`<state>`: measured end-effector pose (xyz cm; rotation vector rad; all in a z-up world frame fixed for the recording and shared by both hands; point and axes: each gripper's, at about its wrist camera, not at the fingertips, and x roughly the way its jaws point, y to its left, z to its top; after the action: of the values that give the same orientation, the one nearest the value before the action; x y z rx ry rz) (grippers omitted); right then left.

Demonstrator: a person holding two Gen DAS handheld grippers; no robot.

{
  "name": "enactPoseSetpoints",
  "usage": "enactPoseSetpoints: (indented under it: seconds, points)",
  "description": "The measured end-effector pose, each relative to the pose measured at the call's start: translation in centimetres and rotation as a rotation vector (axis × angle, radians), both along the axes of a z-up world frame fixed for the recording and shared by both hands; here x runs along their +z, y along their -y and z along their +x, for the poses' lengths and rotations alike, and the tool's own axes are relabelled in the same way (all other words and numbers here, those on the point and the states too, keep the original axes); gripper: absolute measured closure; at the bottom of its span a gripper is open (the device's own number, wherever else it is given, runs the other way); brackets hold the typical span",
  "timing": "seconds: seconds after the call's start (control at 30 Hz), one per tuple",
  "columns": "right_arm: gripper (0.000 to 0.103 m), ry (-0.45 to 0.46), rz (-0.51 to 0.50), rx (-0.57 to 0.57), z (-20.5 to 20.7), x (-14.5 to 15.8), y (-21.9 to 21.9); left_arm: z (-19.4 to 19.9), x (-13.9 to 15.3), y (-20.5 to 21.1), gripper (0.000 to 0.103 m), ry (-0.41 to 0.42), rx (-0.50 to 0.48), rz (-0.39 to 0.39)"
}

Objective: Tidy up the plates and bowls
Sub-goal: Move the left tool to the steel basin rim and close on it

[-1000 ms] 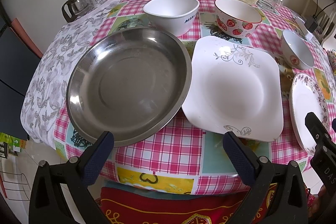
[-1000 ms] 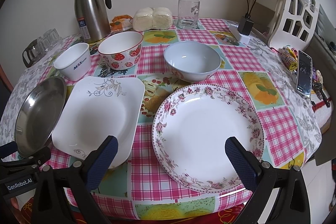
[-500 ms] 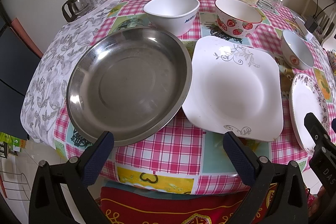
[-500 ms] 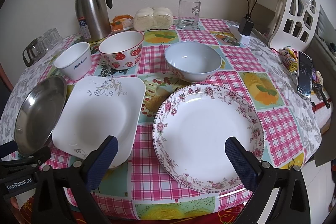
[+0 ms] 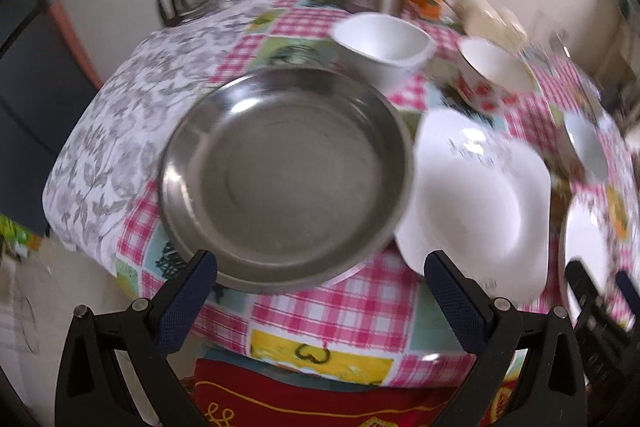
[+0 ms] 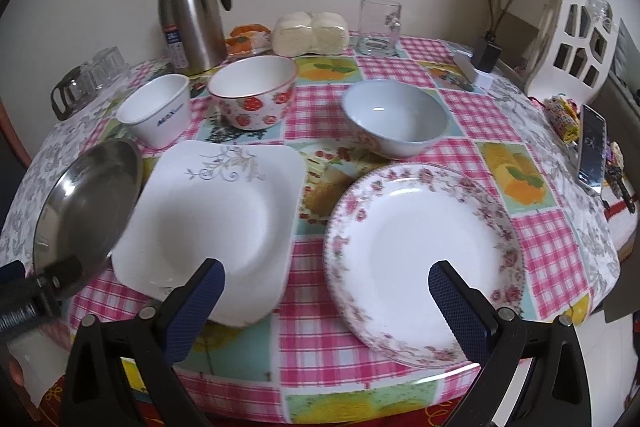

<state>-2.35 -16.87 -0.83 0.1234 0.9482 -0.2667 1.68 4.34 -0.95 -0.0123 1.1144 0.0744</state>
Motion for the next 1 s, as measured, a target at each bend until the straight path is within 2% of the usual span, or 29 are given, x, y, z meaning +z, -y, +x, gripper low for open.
enactPoseSetpoints:
  seconds: [0.37, 0.53, 0.63, 0.77, 0.87, 1.0]
  points:
    - [0.0, 0.043, 0.049, 0.088, 2.3, -0.4, -4.6, 1.9, 0.5, -6.8, 0.0, 0.098, 0.2, -0.065]
    - [0.0, 0.08, 0.03, 0.124, 3.3, -0.5, -6.8, 2.9, 0.2, -10.2, 0.0, 0.163, 0.294, -0.105]
    - [0.0, 0.08, 0.062, 0.146, 4.0, -0.9, -7.5, 3.6, -0.7, -11.7, 0.0, 0.142, 0.33, -0.15]
    - [0.0, 0.061, 0.167, 0.214, 5.1, -1.7, -8.8, 4.1, -1.7, -12.8, 0.0, 0.119, 0.358, -0.183]
    - [0.0, 0.069, 0.136, 0.254, 5.6, -1.8, -10.5, 4.6, -2.2, -13.7, 0.0, 0.099, 0.384, -0.182]
    - [0.0, 0.067, 0.113, 0.288, 6.5, -2.2, -12.1, 4.7, -3.5, -15.4, 0.0, 0.062, 0.447, -0.241]
